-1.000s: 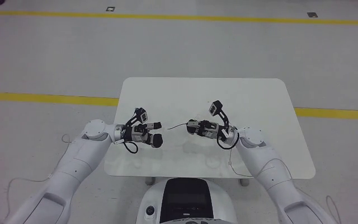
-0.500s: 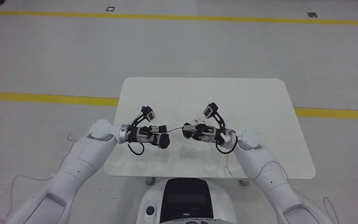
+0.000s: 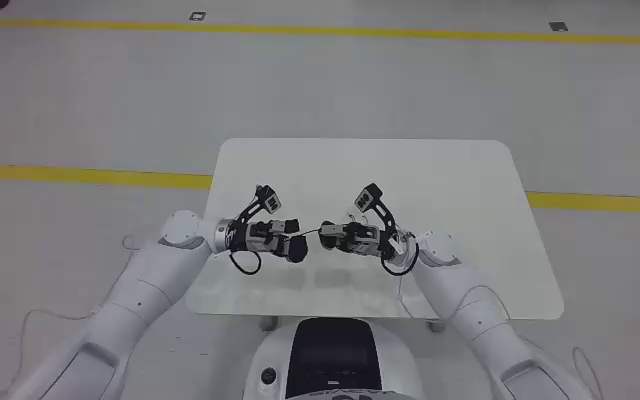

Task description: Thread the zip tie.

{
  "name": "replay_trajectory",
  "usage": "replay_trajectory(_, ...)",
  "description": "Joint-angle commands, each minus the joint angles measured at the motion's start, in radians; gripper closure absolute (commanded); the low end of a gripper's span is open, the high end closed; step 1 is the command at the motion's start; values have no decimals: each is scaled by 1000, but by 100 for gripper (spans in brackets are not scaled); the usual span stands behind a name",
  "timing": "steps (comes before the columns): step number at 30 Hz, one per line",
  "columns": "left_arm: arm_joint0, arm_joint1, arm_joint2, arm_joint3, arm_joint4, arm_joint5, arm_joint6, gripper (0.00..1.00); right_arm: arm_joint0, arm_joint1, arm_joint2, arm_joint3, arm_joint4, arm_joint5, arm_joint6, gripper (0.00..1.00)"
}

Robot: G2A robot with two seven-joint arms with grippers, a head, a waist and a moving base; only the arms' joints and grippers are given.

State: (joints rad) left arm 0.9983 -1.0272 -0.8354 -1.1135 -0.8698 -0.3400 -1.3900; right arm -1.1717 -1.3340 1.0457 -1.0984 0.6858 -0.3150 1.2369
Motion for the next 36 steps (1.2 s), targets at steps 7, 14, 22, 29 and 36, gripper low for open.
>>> replay_trajectory(7, 20, -1, 4, -38, 28, 11, 51, 0, -23, 2, -1, -46, -6, 4, -40, 100)
replay_trajectory(14, 23, -3, 2, -42, 32, 6, 51, 14, -26, 7, -1, -55, -60, 2, -80, 100)
replay_trajectory(22, 28, -3, -9, -37, 37, 0, 62, 58, -36, 18, 4, -83, -145, 6, -135, 100)
replay_trajectory(29, 37, -1, -22, -41, 62, 1, 89, 65, -52, 31, 19, -116, -207, 5, -156, 100)
replay_trajectory(36, 45, 2, -30, -47, 75, 8, 96, 69, -70, 39, 27, -149, -229, 14, -173, 100)
